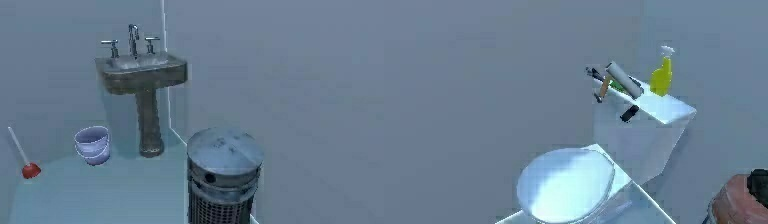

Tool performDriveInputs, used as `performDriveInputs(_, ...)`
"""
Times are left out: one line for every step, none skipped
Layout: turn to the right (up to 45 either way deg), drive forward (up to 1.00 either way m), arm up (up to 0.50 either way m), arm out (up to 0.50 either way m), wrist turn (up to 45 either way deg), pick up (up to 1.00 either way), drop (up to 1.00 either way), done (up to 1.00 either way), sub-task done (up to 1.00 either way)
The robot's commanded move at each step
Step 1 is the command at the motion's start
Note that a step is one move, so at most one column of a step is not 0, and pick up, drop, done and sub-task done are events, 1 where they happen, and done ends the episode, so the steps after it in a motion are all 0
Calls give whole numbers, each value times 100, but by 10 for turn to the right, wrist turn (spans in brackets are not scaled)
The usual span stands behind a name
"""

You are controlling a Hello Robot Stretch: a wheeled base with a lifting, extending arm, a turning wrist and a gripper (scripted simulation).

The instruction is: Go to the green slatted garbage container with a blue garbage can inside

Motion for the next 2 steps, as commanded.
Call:
performDriveInputs(-450,0,0,0,0,0,0,0,0)
performDriveInputs(-450,0,0,0,0,0,0,0,0)
